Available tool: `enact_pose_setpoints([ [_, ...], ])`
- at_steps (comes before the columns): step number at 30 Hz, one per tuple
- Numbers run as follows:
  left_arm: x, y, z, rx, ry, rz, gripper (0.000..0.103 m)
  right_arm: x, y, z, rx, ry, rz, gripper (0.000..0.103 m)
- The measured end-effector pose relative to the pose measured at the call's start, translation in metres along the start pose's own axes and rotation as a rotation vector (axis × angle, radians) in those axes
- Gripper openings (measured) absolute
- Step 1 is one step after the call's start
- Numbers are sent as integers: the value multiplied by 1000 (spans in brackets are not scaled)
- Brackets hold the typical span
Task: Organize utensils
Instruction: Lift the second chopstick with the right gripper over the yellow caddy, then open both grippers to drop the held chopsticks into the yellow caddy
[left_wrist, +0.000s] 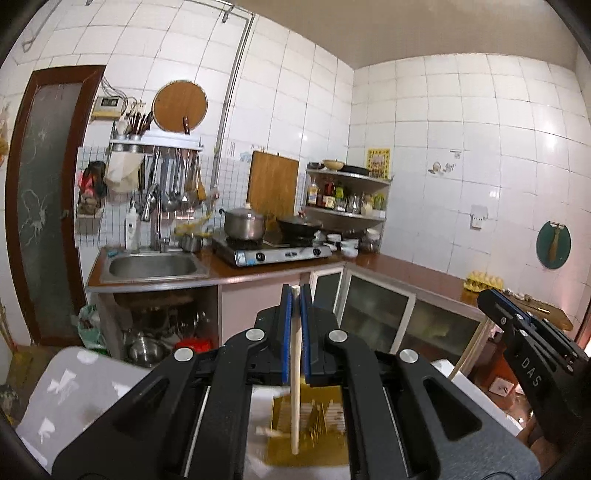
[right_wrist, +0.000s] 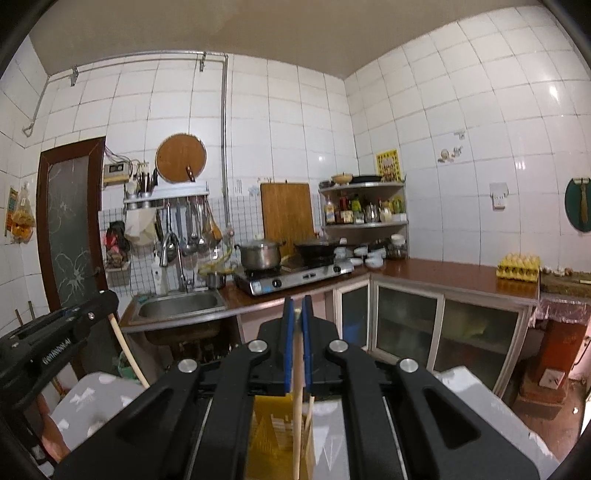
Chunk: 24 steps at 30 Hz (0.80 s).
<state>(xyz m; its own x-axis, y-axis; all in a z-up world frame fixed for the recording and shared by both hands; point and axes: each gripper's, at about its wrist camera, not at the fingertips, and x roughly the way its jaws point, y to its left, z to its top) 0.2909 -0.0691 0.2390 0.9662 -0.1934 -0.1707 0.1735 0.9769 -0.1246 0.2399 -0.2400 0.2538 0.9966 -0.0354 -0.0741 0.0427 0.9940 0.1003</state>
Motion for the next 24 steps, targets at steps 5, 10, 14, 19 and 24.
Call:
enact_pose_setpoints([
  [5, 31, -2, 7, 3, -9, 15, 3, 36, 6, 6, 8, -2, 4, 5],
  [10, 70, 0, -13, 23, -2, 35, 3, 72, 6, -13, -2, 24, -7, 5],
  [14, 102, 5, -43, 18, 50, 15, 3, 98, 3, -40, -12, 83, -13, 5],
  [19, 131, 21, -84, -8, 159, 17, 3, 122, -6, -77, -18, 194, -7, 5],
  [24, 122, 38, -94, -36, 222, 26, 14, 125, -11, -101, -27, 284, -20, 6],
])
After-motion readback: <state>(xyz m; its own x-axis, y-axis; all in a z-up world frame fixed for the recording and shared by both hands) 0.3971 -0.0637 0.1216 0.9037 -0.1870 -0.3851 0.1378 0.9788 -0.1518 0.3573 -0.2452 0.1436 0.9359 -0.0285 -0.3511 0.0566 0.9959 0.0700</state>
